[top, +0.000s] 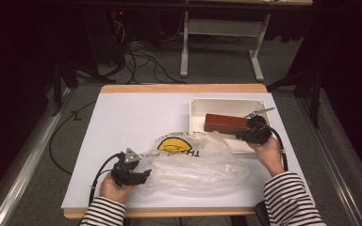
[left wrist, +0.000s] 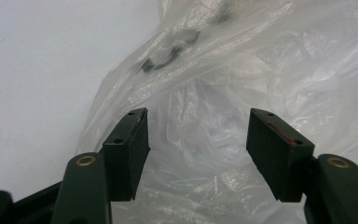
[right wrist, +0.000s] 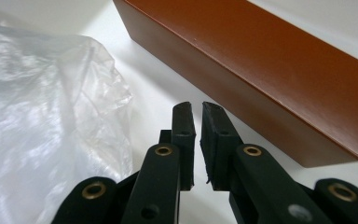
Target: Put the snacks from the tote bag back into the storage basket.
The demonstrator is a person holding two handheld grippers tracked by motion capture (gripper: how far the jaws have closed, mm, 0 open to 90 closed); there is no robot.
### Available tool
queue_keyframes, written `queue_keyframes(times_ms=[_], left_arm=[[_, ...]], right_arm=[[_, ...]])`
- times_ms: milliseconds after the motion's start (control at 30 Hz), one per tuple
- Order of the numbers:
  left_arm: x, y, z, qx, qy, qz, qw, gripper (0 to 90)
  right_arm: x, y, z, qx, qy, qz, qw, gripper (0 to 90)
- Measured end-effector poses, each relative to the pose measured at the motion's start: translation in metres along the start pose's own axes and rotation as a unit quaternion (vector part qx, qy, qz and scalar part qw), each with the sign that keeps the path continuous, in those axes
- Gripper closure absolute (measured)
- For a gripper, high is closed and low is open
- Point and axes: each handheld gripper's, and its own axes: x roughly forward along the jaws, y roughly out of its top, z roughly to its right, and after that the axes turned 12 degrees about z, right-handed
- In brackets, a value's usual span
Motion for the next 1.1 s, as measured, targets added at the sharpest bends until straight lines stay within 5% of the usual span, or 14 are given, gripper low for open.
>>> queue_keyframes(times_ms=[267,800,1100], left_arm=[[-0.009,0.008,0.006,0.02,-0.009,0.01,0.9997,40.4],[-0.031,0.011,0.001,0.015,-0.018,0.027,0.9994,43.0],[-0.043,0.017,-0.002,0.008,-0.022,0.043,0.9988,43.8]], right_arm=[[-0.016,-0.01,-0.002,0.002,0.007,0.022,0.9997,83.2],[-0.055,-0.024,-0.02,-0.02,0.024,0.062,0.9976,80.3],[-0.071,-0.039,-0.021,-0.008,0.034,0.085,0.9958,76.2]])
